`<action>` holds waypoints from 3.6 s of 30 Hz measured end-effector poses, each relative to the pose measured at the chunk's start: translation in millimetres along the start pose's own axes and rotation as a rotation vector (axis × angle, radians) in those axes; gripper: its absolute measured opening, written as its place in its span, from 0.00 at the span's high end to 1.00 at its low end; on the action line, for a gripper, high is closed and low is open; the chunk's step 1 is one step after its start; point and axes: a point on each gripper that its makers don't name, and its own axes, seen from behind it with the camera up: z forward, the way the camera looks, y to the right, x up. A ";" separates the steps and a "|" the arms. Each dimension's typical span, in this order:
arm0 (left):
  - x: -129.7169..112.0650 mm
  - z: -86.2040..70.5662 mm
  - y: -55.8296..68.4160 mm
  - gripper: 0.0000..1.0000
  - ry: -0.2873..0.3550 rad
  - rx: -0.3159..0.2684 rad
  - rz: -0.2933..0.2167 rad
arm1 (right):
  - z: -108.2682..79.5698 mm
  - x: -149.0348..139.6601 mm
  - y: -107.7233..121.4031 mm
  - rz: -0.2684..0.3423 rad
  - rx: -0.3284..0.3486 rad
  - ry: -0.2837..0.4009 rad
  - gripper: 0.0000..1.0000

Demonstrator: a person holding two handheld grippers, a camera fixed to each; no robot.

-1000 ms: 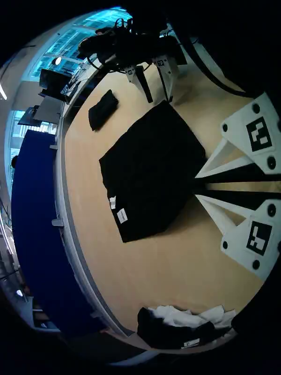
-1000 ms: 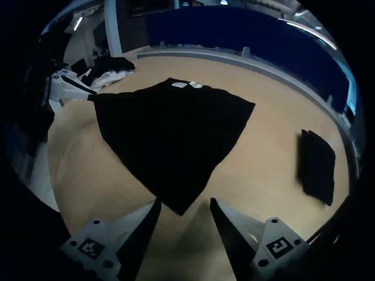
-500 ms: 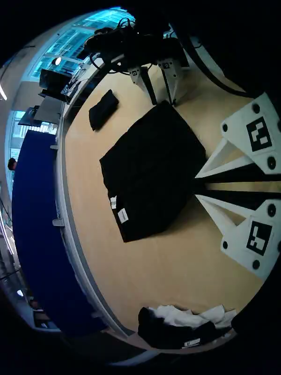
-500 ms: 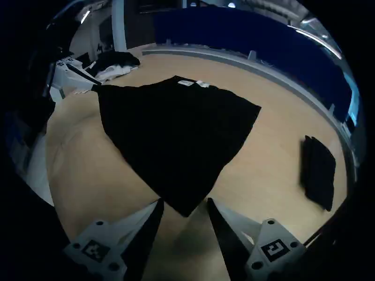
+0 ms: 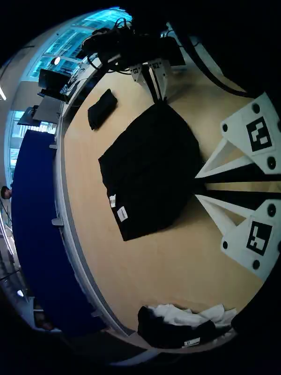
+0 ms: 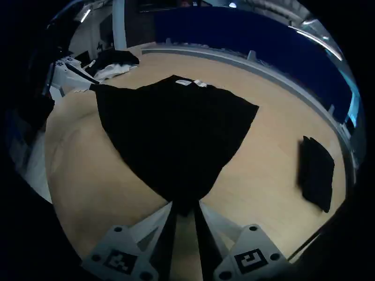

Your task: Fold towel

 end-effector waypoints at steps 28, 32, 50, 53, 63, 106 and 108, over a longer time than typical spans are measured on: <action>12.4 -16.7 7.3 0.91 0.031 -0.007 -0.042 | -61.2 69.3 36.9 0.000 0.029 0.074 0.79; 14.3 -23.0 10.2 0.91 0.034 -0.011 -0.052 | -70.9 78.8 39.9 0.012 0.034 0.085 0.79; 14.6 -56.4 24.8 0.91 0.030 -0.035 -0.125 | -101.6 92.4 36.7 0.068 0.070 0.089 0.79; 13.8 -60.1 26.1 0.91 0.029 -0.036 -0.128 | -104.3 92.8 35.3 0.073 0.074 0.089 0.79; 12.6 -60.5 26.3 0.91 0.027 -0.035 -0.137 | -103.0 92.9 35.8 0.080 0.080 0.085 0.79; 56.2 56.0 -35.9 0.91 -0.017 -0.011 -0.132 | -2.4 126.3 119.3 0.147 0.036 0.012 0.79; 56.7 58.2 -37.7 0.91 -0.017 -0.007 -0.136 | 0.8 126.1 120.0 0.148 0.033 0.007 0.79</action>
